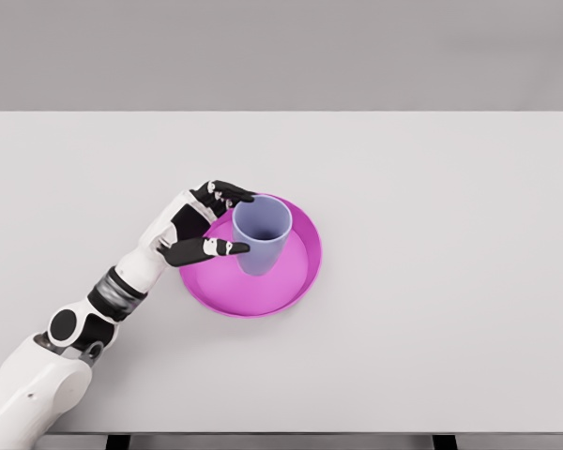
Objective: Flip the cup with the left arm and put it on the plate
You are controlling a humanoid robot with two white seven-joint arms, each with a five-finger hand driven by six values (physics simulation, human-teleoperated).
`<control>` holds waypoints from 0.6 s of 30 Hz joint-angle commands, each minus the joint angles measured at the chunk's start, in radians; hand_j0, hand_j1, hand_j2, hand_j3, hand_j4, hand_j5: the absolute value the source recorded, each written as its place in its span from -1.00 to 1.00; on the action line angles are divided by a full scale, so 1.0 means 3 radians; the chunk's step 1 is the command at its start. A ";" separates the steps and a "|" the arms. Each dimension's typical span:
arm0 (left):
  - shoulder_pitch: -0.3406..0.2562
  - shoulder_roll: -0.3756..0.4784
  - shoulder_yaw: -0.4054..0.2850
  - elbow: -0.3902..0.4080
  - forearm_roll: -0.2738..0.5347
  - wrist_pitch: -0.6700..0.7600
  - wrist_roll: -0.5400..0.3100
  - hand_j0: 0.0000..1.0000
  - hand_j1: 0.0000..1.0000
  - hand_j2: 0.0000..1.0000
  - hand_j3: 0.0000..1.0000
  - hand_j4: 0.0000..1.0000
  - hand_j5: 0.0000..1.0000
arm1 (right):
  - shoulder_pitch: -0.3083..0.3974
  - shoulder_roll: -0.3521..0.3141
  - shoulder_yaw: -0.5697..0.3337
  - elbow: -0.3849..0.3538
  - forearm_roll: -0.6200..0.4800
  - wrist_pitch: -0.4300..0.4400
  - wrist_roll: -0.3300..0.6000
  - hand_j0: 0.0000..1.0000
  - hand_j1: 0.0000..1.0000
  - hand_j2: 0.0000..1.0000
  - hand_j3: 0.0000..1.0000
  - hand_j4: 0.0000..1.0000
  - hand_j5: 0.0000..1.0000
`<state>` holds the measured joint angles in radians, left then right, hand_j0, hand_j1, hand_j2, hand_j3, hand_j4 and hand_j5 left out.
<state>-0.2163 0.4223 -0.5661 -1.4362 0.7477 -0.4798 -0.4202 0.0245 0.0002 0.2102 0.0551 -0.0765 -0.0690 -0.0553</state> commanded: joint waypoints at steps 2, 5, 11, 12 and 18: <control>0.0000 -0.0027 0.0000 0.0017 -0.0033 -0.0006 0.0005 0.24 0.24 0.24 0.24 0.24 0.24 | 0.0000 -0.0001 0.0000 0.0001 -0.0001 0.0000 0.0000 1.00 1.00 1.00 1.00 1.00 1.00; 0.0000 -0.0022 0.0000 0.0017 -0.0038 -0.0001 0.0005 0.42 0.42 0.42 0.42 0.42 0.42 | 0.0000 -0.0001 0.0000 0.0001 -0.0001 0.0000 0.0000 1.00 1.00 1.00 1.00 1.00 1.00; 0.0005 -0.0007 0.0005 0.0017 -0.0089 -0.0001 0.0015 0.54 0.54 0.54 0.54 0.54 0.54 | 0.0000 -0.0001 0.0000 0.0001 -0.0001 0.0000 0.0000 1.00 1.00 1.00 1.00 1.00 1.00; 0.0005 -0.0007 0.0005 0.0011 -0.0094 -0.0001 0.0015 0.56 0.56 0.56 0.56 0.56 0.56 | 0.0000 -0.0001 0.0000 0.0001 -0.0001 0.0000 0.0000 1.00 1.00 1.00 1.00 1.00 1.00; 0.0005 -0.0007 0.0010 0.0017 -0.0110 0.0019 0.0020 0.84 0.84 0.84 0.84 0.84 0.84 | 0.0000 -0.0001 0.0000 0.0001 -0.0001 0.0000 0.0000 1.00 1.00 1.00 1.00 1.00 1.00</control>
<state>-0.2148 0.4199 -0.5632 -1.4310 0.7123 -0.4755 -0.4147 0.0245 0.0002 0.2102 0.0551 -0.0765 -0.0690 -0.0553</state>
